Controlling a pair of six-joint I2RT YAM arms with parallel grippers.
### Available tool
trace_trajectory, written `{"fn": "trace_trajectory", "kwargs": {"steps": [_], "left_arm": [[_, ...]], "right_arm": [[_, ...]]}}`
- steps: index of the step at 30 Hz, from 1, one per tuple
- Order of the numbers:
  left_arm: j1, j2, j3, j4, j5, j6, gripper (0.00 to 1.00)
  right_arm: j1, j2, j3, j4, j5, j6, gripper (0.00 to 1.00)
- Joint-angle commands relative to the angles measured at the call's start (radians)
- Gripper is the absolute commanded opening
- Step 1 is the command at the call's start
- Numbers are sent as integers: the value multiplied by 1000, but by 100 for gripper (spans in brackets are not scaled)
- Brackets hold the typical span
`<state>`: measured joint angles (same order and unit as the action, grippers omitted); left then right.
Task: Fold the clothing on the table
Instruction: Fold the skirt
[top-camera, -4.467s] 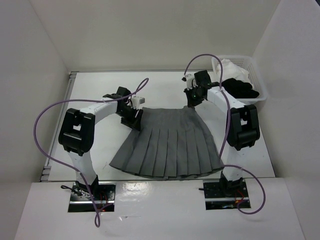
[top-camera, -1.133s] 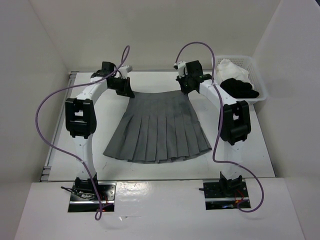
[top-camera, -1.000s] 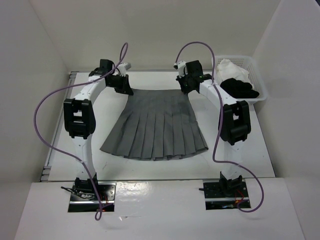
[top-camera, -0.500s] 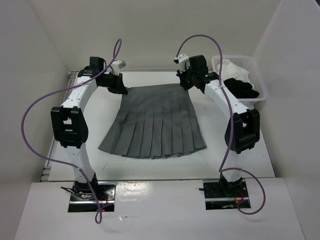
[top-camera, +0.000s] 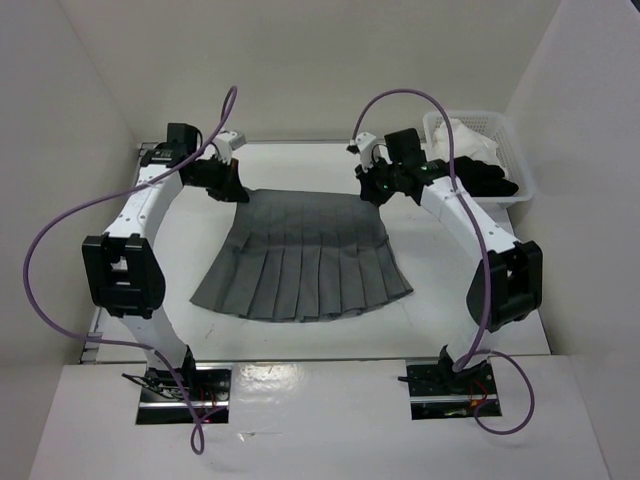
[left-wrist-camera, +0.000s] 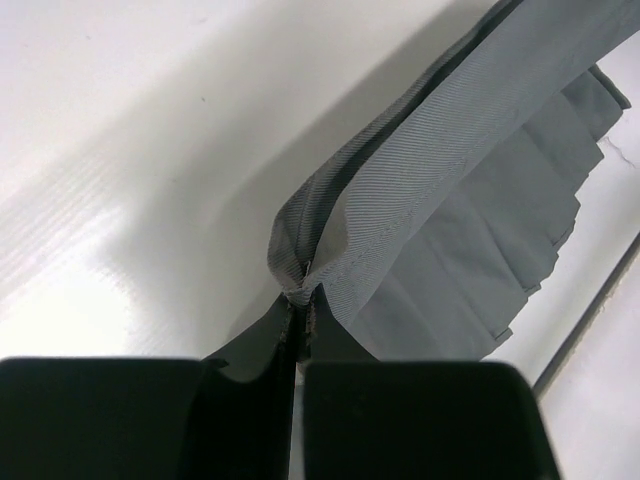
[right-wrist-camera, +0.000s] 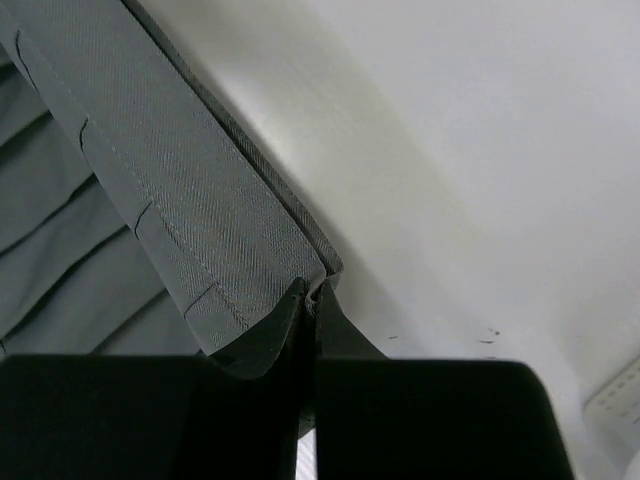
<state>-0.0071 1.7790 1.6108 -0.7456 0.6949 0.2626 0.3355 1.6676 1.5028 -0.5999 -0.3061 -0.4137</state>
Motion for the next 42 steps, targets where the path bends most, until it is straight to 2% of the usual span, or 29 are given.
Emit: {"fn": "trace_trajectory", "kwargs": {"steps": [1,7,13,28,36,42], "left_arm": [[27,-55,-28,-38,-49,72,0],[27,-98,-81,-67,-58,104,0],[36,-130,-117,-67,-77,104,0],[36,-9,141,5,-77,-3,0],[18,36,182,35,-117,-22,0],[18,11,156,26,-126,-11,0]], "right_arm": [[-15,-75,-45,-92,41,-68,0],[-15,-109,-70,-141,21,-88,0],[-15,-120,-70,-121,42,-83,0],[-15,21,158,2,226,-82,0],[6,106,246,63,286,-82,0],[57,74,255,23,280,-82,0]]}}
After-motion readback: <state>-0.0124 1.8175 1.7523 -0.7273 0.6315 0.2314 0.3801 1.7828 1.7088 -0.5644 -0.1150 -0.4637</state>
